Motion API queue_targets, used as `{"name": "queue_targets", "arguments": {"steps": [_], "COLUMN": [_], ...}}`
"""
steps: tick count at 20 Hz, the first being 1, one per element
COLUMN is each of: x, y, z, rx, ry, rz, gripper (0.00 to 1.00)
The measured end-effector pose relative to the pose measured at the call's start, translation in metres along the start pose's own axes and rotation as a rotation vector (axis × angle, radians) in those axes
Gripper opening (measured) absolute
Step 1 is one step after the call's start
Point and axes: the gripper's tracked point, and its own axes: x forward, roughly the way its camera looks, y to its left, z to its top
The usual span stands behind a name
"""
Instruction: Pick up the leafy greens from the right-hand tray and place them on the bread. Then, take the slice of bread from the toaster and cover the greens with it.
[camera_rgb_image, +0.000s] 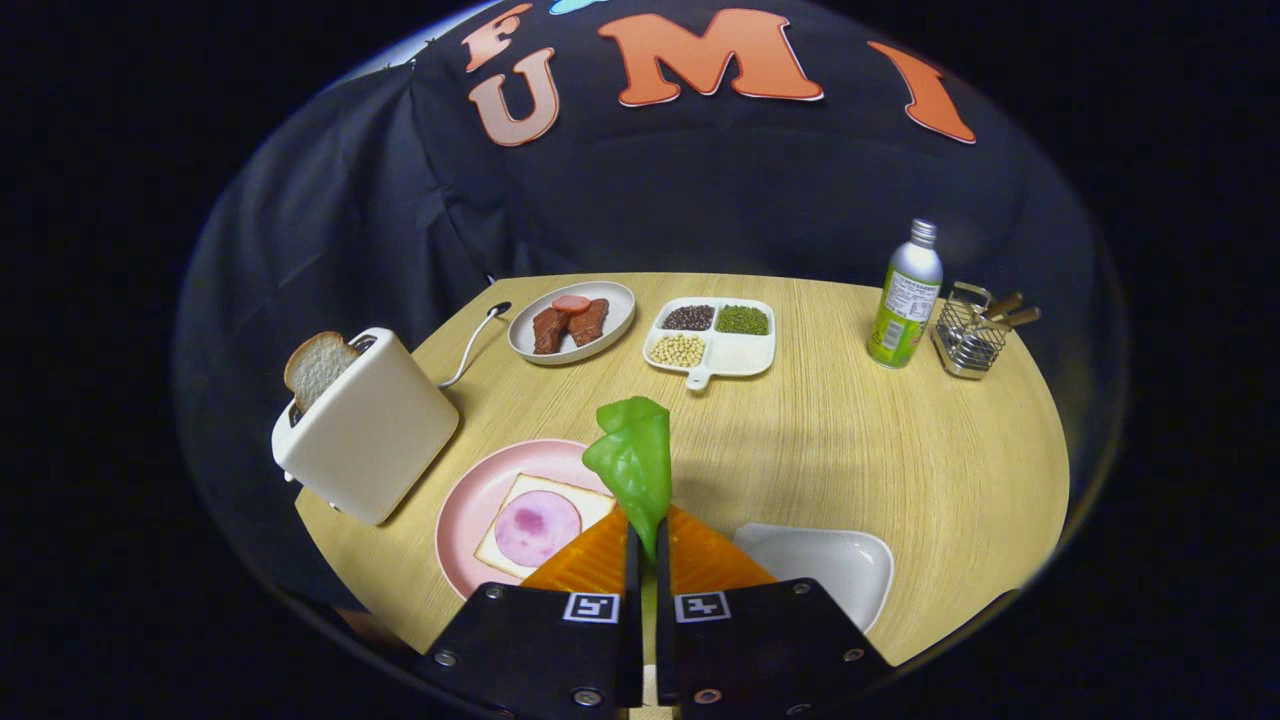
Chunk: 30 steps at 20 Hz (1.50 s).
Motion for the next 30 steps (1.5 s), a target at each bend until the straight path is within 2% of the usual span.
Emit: {"name": "queue_targets", "arguments": {"steps": [8, 17, 19, 21, 24, 26, 30], "x": [0.034, 0.044, 0.043, 0.039, 0.035, 0.032, 0.032], "y": [0.017, 0.060, 0.069, 0.084, 0.096, 0.106, 0.114], "z": [0.000, -0.022, -0.025, -0.025, -0.020, -0.016, -0.002], "rx": [-0.040, -0.095, -0.105, -0.105, -0.124, -0.114, -0.097], "ry": [0.030, 0.133, 0.153, 0.159, 0.155, 0.157, 0.140], "rz": [0.019, 0.107, 0.137, 0.185, 0.211, 0.234, 0.233], "gripper": [0.06, 0.10, 0.14, 0.22, 0.43, 0.48, 0.48]}}
